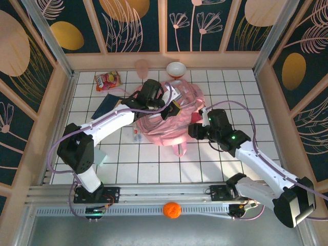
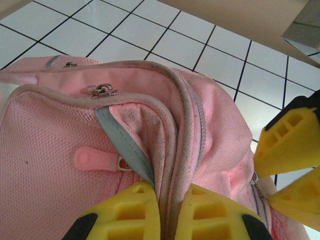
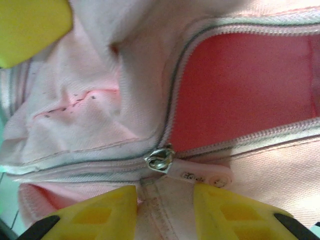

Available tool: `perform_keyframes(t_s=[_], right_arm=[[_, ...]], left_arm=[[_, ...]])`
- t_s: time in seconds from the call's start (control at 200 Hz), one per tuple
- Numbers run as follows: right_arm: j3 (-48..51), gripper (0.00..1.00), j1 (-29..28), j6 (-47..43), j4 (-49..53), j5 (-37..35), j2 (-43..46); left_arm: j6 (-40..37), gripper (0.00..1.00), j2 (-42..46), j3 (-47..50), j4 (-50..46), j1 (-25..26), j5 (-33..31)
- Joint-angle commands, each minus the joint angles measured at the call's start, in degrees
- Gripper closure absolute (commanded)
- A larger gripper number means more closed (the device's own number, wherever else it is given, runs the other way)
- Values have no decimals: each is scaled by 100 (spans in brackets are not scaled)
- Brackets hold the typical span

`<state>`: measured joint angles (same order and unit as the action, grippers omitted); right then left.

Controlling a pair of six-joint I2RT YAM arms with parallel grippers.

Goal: Pack books, pencil case, and school supplies into a backpack

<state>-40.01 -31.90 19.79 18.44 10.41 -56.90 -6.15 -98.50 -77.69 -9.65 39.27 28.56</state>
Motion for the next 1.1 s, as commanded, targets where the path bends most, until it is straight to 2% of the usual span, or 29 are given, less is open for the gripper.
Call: perform_keyframes(t_s=[0.0,0.13,0.31,0.42,0.581,0.606,0.736,0.811,0.881,0.971,1.031,1.096], right_arm=[[-251,65,-44,-120,12,-492,-108],[-377,68,-87,-182,18,-668,-308],[-550,100,-97,-272,293,-734,-399],[-672,100,-90,-291,469,-237,-253],[-853,100,20,-238,868,674,-43],[-887,100,220,-231,934,830,-32],[-1044,100,521,-163,1217,1454,-32],[-1202,100,619,-164,1443,1505,-141],[-1332,100,630,-268,1593,1121,-193],[-1354,69,650,-560,1551,528,-173],[-1308,61,650,-887,1398,355,-208],[-1220,59,649,-1251,1223,367,-262]], left_arm=[[164,100,366,-316,743,-19,481],[170,100,375,-317,772,-18,515],[177,100,375,-299,730,-20,238],[205,100,366,-259,710,-16,-163],[226,100,315,-264,675,-16,-220],[238,100,309,-268,675,-23,-213],[253,100,281,-308,675,-18,-205],[250,100,279,-315,675,-20,-175],[255,100,279,-334,686,-16,-109],[239,100,279,-340,684,-16,45],[242,100,287,-343,684,-18,96],[223,100,304,-346,684,-21,127]])
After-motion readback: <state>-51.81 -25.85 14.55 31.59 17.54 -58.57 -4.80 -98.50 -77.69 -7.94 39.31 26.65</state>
